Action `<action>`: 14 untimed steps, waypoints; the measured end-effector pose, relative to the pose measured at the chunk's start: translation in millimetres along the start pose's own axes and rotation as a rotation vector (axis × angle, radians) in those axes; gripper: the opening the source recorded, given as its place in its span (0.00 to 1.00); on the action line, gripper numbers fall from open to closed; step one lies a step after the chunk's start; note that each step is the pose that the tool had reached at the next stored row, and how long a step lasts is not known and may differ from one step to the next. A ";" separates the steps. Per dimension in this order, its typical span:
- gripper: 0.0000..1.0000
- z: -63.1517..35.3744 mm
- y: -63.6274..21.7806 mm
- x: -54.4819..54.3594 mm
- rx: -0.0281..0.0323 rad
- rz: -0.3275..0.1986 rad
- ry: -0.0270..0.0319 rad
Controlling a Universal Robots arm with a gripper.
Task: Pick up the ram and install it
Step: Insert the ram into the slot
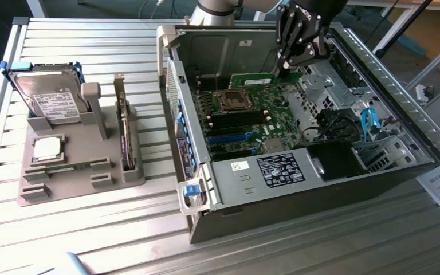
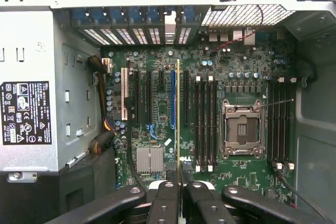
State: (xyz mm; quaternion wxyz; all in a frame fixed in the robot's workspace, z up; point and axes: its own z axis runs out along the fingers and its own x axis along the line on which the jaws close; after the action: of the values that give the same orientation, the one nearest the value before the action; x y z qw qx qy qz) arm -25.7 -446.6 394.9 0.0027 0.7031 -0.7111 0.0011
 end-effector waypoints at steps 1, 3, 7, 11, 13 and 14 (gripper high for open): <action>0.12 0.0 0.0 0.0 0.0000 0.000 0.0001; 0.12 2.0 -0.1 -0.2 0.0000 0.000 -0.0001; 0.12 6.2 0.0 -2.6 0.0000 0.000 0.0000; 0.12 9.8 0.0 -4.7 0.0000 0.000 -0.0002; 0.12 10.9 0.1 -5.8 0.0000 0.000 0.0000; 0.12 11.3 0.1 -6.8 0.0000 0.000 0.0001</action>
State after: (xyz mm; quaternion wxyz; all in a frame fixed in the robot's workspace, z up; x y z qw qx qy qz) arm -25.7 -439.9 383.6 0.0027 0.7030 -0.7112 0.0011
